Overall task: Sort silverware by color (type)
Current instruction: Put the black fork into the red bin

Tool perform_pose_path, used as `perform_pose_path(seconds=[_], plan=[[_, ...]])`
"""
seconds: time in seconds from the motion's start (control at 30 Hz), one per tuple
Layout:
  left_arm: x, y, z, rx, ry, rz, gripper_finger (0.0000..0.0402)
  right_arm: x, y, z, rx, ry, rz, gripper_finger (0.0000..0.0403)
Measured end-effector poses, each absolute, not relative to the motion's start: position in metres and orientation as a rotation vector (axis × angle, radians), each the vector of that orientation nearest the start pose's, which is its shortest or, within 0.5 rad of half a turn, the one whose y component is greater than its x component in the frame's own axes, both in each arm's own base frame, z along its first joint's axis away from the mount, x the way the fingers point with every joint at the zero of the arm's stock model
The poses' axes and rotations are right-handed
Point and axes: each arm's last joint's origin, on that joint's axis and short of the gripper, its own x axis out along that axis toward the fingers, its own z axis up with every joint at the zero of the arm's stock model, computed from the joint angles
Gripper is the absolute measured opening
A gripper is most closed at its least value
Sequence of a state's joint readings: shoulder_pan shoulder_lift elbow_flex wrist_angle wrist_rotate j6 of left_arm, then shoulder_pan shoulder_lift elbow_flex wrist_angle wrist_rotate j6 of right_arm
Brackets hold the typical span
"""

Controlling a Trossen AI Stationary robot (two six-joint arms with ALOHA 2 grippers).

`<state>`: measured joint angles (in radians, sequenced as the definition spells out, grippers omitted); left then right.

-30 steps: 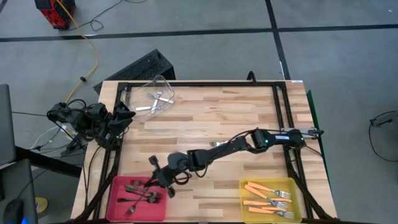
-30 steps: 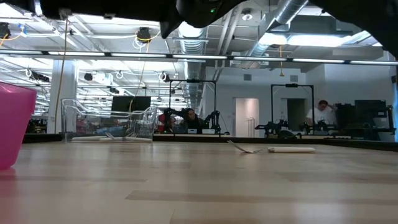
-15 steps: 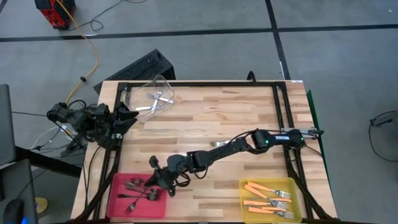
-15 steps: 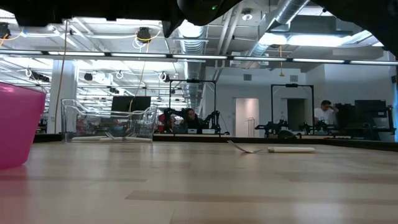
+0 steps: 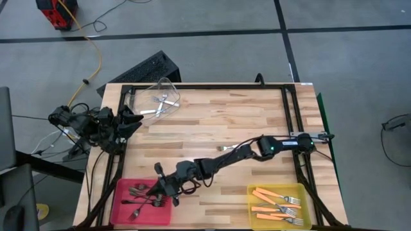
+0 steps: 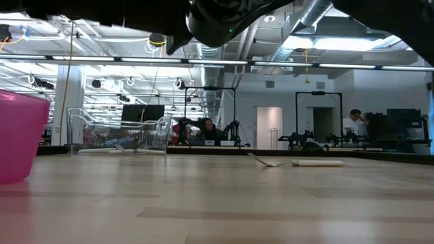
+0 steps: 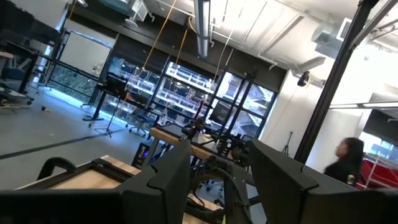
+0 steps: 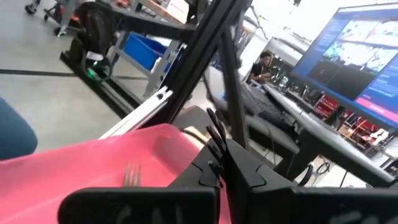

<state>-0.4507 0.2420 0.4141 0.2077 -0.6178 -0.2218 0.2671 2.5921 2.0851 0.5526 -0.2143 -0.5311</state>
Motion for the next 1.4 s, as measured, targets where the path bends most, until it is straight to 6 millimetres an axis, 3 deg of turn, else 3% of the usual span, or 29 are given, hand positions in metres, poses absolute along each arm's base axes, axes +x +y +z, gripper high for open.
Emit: perform_pose_path(seconds=[0.97, 1.4], plan=[[0.079, -0.019, 0.3, -0.406, -0.33, 0.148, 0.0151, 0.565, 0.157, 0.155, -0.463, -0.057, 0.473, 0.0028], [0.08, -0.02, 0.298, -0.391, -0.309, 0.151, 0.0151, 0.565, 0.156, 0.152, -0.454, -0.017, 0.48, 0.0049]])
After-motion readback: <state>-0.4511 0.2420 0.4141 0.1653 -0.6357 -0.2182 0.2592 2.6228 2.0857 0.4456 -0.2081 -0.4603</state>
